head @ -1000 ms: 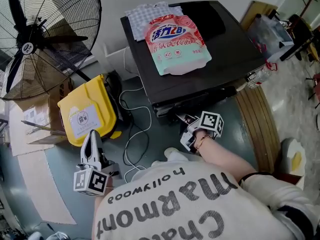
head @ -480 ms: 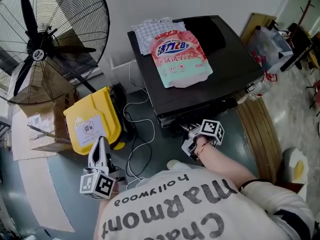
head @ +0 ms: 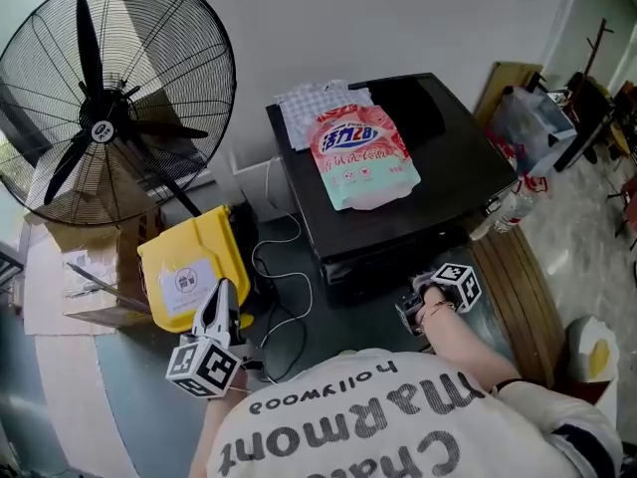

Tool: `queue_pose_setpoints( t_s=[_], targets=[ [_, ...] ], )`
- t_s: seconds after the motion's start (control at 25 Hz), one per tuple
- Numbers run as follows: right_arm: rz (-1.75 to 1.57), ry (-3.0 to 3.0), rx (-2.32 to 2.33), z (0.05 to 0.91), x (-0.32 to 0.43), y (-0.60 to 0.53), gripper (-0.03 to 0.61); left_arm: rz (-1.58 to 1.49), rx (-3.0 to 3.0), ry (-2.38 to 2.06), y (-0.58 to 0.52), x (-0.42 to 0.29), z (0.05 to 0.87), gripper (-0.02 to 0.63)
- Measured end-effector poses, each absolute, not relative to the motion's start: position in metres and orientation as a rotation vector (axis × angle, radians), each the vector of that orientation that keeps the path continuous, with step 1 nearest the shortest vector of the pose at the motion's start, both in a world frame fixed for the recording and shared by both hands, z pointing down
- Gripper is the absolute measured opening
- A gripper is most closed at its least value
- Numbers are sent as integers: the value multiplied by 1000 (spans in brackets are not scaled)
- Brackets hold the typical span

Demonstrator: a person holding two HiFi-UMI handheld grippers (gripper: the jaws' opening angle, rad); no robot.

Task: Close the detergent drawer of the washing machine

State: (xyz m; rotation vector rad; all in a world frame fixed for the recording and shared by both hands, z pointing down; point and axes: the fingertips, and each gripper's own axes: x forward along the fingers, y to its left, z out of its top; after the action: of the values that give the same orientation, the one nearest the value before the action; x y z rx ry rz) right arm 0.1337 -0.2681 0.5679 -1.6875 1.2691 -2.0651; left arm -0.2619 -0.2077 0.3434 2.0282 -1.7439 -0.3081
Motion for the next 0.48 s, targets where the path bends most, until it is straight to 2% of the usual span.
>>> queue_pose_setpoints(
  t_s=[0.12,0.28,0.48],
  targets=[
    [-1853,1160,-1835,530,186,-282,86,-313,2022,-1747,-209,-266,337,8],
    [-1388,1265,-1923,432,231,-312,58,-357,2017,-1706,-208,-262,327,8],
    [-894,1700,-1838,300,192,-337,50,-363,2047,-1695,-211,-253,309,8]
  ],
)
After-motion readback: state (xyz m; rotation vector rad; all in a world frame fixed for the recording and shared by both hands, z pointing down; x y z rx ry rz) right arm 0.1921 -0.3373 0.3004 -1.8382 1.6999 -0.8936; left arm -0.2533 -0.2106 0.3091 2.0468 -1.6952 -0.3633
